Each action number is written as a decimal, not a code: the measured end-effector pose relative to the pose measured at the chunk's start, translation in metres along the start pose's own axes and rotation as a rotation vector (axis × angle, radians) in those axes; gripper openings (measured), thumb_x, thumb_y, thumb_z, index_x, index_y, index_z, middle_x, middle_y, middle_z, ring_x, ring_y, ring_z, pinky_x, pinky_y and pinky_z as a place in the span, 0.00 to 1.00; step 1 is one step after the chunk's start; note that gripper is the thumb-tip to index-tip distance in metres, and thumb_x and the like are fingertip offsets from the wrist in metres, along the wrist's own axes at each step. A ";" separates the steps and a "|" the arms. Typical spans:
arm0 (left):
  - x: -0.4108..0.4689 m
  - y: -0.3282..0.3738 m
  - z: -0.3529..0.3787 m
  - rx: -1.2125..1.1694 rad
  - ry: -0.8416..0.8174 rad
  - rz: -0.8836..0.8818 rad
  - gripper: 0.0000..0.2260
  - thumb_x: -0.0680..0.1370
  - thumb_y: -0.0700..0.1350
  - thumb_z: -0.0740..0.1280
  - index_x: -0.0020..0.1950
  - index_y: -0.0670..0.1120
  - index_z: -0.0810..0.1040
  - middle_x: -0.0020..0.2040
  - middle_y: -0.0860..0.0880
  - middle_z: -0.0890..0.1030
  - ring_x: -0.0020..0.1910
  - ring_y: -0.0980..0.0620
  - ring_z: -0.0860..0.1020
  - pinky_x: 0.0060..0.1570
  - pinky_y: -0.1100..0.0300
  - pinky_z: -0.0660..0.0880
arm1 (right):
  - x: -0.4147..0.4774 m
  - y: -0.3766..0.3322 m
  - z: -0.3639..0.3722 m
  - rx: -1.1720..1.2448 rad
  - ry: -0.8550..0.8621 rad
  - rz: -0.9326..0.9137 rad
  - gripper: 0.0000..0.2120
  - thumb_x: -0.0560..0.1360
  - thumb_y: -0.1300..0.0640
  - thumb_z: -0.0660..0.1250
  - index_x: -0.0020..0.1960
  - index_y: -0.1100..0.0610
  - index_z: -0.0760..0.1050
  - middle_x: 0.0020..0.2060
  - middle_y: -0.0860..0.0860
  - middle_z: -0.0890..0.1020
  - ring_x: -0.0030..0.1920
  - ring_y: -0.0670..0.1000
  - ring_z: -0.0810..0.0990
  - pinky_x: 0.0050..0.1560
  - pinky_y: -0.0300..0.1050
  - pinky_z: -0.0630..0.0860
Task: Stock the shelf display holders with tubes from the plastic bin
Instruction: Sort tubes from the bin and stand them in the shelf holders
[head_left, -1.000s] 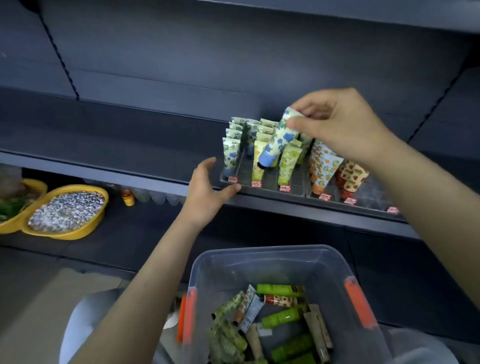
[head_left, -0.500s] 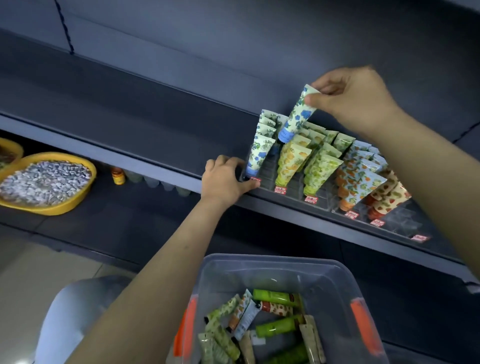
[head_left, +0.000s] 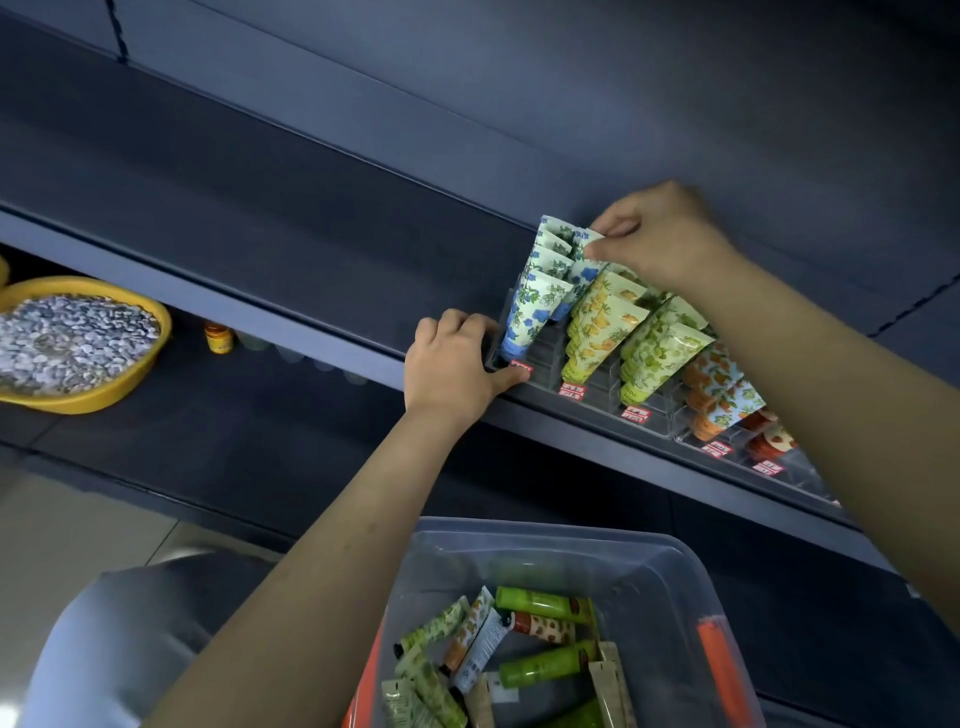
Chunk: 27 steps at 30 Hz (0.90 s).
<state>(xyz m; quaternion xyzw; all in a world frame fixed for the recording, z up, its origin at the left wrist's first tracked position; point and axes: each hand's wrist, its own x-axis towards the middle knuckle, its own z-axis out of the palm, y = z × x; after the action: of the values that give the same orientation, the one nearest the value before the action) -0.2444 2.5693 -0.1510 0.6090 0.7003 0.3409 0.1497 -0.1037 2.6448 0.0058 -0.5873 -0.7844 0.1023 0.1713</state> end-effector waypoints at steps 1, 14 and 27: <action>0.000 0.000 0.000 0.004 -0.003 0.000 0.25 0.70 0.64 0.69 0.62 0.54 0.73 0.62 0.53 0.72 0.61 0.49 0.65 0.57 0.60 0.66 | 0.001 0.000 0.002 -0.001 -0.002 0.006 0.12 0.70 0.56 0.74 0.53 0.55 0.81 0.48 0.51 0.83 0.46 0.48 0.80 0.51 0.40 0.75; 0.001 -0.002 0.001 0.044 -0.011 0.015 0.26 0.69 0.64 0.69 0.63 0.54 0.72 0.62 0.53 0.71 0.61 0.49 0.66 0.58 0.57 0.68 | 0.012 -0.001 0.004 -0.030 -0.004 0.049 0.08 0.69 0.56 0.75 0.48 0.53 0.81 0.42 0.49 0.81 0.46 0.51 0.82 0.48 0.42 0.78; 0.000 -0.001 -0.003 0.040 -0.039 0.002 0.26 0.69 0.64 0.69 0.63 0.54 0.72 0.63 0.53 0.71 0.61 0.49 0.65 0.57 0.57 0.68 | 0.018 0.010 0.014 -0.052 -0.048 0.029 0.08 0.66 0.54 0.77 0.44 0.49 0.81 0.42 0.47 0.82 0.47 0.49 0.82 0.55 0.47 0.78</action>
<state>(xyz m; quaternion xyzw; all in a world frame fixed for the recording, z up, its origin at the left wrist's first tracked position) -0.2467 2.5688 -0.1494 0.6192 0.7032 0.3152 0.1507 -0.1053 2.6652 -0.0082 -0.6003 -0.7820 0.0987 0.1356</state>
